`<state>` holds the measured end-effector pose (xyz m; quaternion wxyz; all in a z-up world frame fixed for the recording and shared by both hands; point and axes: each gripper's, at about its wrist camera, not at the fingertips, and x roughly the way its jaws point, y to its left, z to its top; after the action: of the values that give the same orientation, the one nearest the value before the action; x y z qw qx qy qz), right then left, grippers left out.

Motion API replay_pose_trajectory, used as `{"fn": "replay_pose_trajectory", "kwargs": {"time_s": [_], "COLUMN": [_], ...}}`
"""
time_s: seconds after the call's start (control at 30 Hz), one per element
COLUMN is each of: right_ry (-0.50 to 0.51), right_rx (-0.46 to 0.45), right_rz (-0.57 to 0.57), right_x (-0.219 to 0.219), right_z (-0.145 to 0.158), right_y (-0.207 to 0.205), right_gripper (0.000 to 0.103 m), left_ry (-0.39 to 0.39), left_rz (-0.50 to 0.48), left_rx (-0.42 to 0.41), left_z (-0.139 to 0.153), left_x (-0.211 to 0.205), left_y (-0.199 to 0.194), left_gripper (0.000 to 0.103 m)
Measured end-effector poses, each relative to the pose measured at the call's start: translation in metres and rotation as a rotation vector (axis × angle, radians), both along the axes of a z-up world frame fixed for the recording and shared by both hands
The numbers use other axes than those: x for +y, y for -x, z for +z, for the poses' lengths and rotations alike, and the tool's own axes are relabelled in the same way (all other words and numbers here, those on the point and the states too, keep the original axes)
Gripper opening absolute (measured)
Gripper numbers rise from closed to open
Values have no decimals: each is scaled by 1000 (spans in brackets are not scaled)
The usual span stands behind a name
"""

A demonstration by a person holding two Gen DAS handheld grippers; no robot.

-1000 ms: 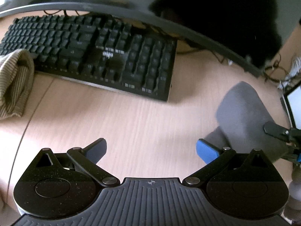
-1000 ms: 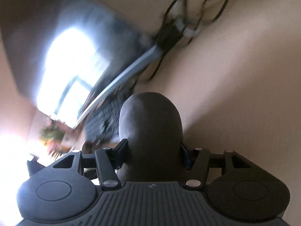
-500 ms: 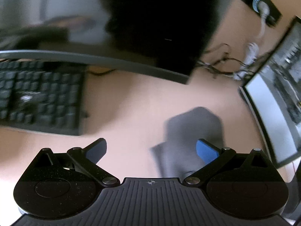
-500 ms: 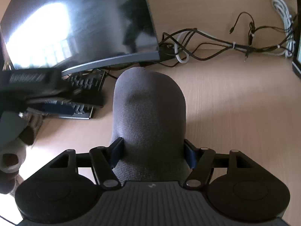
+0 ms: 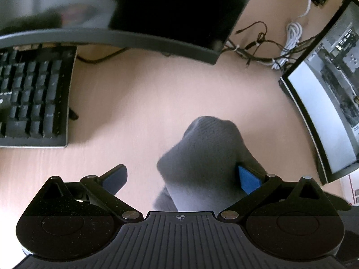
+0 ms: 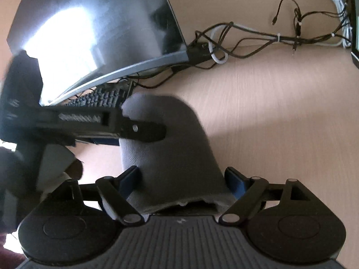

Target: Fold clothes

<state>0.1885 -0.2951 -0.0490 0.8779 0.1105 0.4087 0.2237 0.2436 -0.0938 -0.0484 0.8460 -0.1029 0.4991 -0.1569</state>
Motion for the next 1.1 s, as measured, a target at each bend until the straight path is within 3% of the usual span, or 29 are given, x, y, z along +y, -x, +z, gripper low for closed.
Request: {"fn": "replay_pose_trajectory", "kwargs": {"time_s": [0.2,0.27,0.4,0.5,0.67,0.77,0.9,0.93,1.07,1.1], "right_ry": [76,87,170,230,147,78,5,-10,-10,9], "right_rx": [-2,-7,-104,-169,-110,-62,-80,-86,-76,-64], "right_rz": [30,22,32,50,95,42,-68,-89,-77,-62], "right_x": [16,28,50,59,22,-8,-30,-29,-3,8], "right_z": [-1,-2,2,4,15,25,41,44,39,33], "right_y": [-9,-16,-21,-29,-29,-28,-39,-44,-68,-74], "right_gripper": [83,82,82,82,83,83,83,82,57,55], "left_ry": [33,6,-56,-56,0,36,38,33,27,27], "left_rz": [-7,-21,-63,-74,-63,-33,-22,-22,-17,-15], "left_rx": [14,3,-39,-45,-22,-1,-8,-13,-20,-21], "left_z": [-9,-9,-7,-8,-11,-16,-17,-17,-17,-17], "left_x": [7,3,-9,-13,-2,5,7,6,5,6], "left_y": [-6,-14,-27,-35,-26,-23,-19,-19,-18,-18], "left_gripper": [103,103,103,103,103,103,103,103,103,103]}}
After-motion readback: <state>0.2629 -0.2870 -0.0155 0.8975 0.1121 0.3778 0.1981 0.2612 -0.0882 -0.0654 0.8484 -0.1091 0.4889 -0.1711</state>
